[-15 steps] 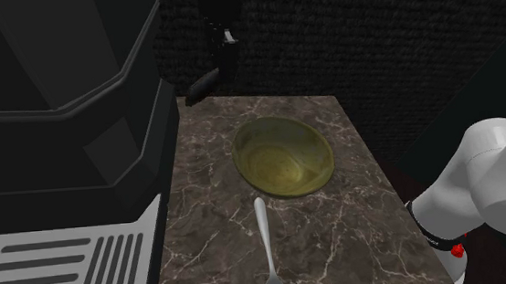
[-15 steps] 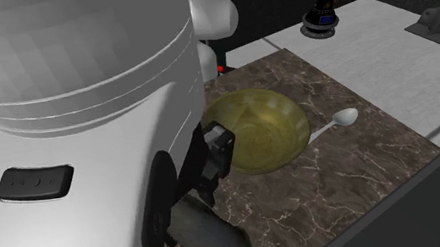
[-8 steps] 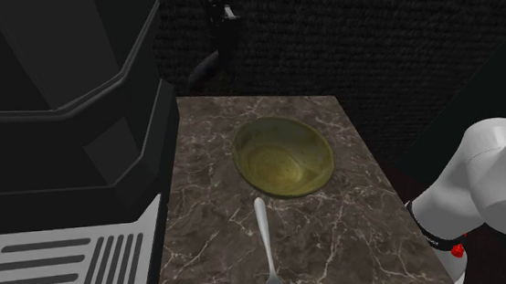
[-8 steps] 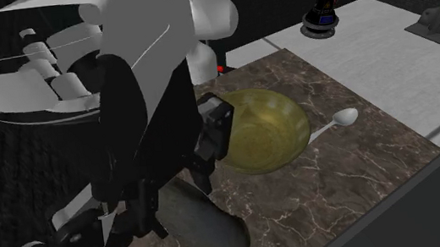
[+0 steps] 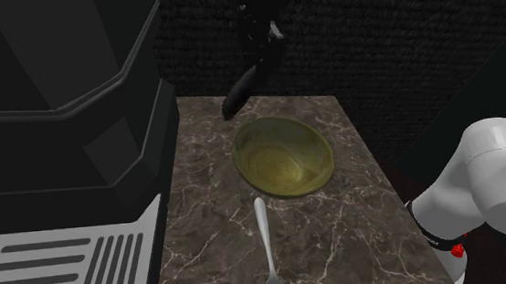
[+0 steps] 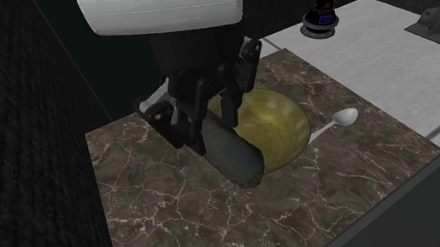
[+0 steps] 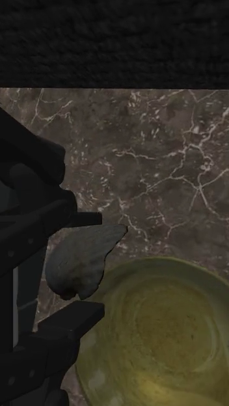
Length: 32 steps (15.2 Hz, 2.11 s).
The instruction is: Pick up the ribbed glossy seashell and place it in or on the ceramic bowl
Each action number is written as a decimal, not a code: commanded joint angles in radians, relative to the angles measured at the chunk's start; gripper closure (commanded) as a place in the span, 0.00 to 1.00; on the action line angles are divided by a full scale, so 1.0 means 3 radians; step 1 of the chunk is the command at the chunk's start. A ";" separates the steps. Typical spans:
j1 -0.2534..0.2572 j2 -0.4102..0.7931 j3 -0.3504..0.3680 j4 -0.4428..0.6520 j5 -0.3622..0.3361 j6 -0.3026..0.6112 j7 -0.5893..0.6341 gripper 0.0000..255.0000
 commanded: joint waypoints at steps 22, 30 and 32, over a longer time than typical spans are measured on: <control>0.0187 -0.0964 0.0164 -0.1437 0.0251 0.0493 0.0173 1.00; 0.0187 -0.0964 0.0164 -0.1437 0.0251 0.0493 0.0173 0.00; 0.0187 -0.0964 0.0164 -0.1437 0.0251 0.0493 0.0173 0.00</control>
